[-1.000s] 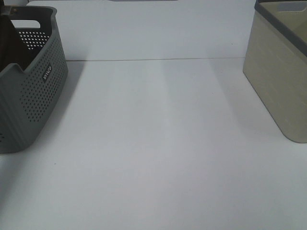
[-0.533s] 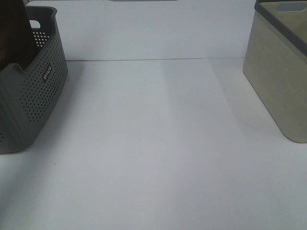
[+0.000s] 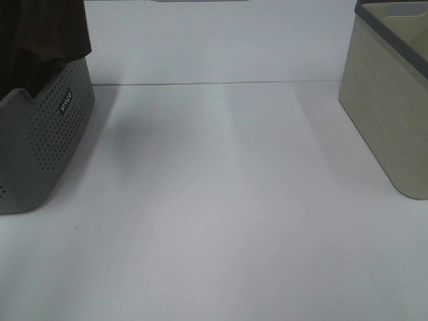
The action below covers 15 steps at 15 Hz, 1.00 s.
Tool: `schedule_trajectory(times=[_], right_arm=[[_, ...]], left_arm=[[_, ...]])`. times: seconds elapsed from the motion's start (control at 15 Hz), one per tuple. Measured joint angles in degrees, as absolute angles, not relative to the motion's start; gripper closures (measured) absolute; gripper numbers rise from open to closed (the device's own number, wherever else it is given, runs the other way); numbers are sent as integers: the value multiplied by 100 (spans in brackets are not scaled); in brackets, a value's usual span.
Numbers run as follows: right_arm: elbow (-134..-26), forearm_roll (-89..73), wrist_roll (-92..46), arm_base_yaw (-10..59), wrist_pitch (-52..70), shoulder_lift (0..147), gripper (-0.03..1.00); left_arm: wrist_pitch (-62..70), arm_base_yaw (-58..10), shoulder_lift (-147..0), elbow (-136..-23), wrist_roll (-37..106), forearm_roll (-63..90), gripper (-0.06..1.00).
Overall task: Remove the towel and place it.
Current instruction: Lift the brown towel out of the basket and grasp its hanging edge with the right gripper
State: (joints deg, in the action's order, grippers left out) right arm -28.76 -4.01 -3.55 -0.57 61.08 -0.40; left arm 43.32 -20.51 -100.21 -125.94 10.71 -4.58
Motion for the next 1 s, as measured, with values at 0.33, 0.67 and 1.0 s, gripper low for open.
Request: schedule_trajectory(times=[0.33,0.67,1.0], right_arm=[[-2876,-619,-355,-57,6108,-23,19],[-2928,-2343,-1054,-57,5053,1444,21],[-2934,-4228,-3598,-57,4360,3203,21]], left_arm=[[4366,-2830,-10073,-12594,1106,-441,94],[4566,-3827,-10399,-12594,1117,-413,94],[4715,-4458,-10451,-12594,1117,-372,94]])
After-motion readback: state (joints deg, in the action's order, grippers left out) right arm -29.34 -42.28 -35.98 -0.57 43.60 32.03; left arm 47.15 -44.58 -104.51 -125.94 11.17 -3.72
